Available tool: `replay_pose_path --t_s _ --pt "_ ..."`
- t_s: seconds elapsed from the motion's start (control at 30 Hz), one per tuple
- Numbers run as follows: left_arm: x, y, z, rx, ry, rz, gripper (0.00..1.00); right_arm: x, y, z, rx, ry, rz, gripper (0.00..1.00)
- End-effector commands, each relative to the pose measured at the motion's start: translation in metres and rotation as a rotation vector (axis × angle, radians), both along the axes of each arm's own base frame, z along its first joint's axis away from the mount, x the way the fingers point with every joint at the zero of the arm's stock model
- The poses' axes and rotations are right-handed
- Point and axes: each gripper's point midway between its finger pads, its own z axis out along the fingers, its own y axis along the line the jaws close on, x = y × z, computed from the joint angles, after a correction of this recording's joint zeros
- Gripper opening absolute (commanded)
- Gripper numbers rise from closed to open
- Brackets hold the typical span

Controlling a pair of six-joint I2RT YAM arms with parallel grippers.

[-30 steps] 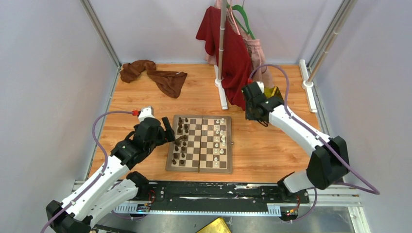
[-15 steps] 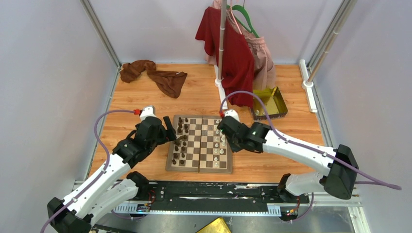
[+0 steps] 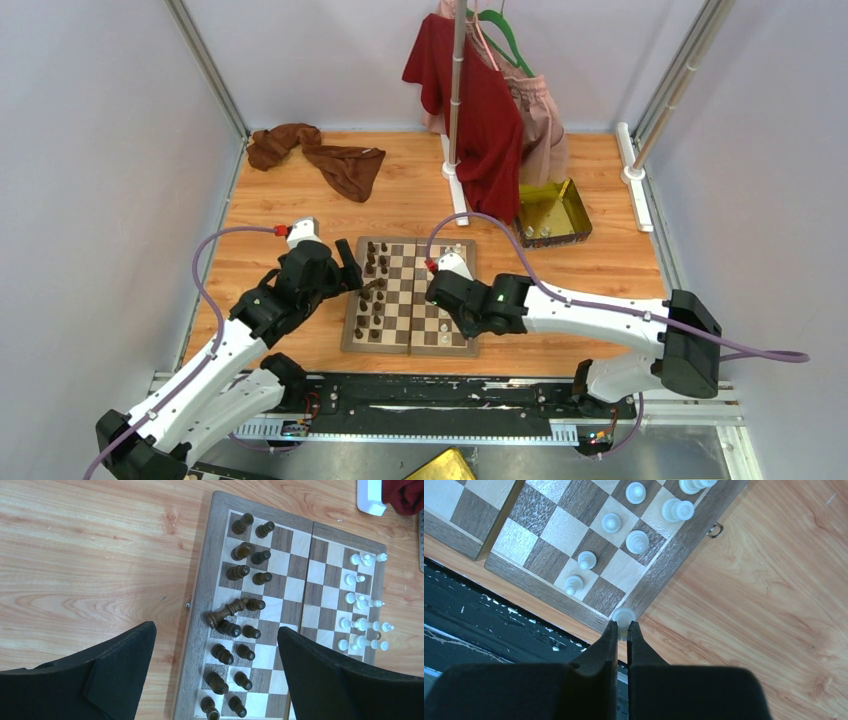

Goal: Set up the chess pieces on the board
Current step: Place the chess piece on the chessboard.

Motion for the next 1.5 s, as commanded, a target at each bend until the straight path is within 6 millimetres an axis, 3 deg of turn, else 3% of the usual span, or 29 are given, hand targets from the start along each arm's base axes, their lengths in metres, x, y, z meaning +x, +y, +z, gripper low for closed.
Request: replay_pose_path --t_s 0.0,0.27,1.07,1.47 --pt "-0.001 0.005 -0.001 0.021 -0.003 -0.003 1.00 -0.009 0.009 -0.013 -0.001 0.026 0.035 0.00" --pt "-0.002 0.006 -0.003 0.034 0.002 -0.009 1.00 -0.013 0.019 -0.023 -0.008 0.041 0.066 0.00" --pt "-0.005 0.007 -0.010 0.039 0.013 -0.006 1.00 -0.019 0.017 -0.044 -0.037 0.072 0.071 0.00" --pt "-0.005 0.007 -0.013 0.042 0.018 -0.008 1.00 -0.021 0.017 -0.048 -0.047 0.085 0.071 0.09"
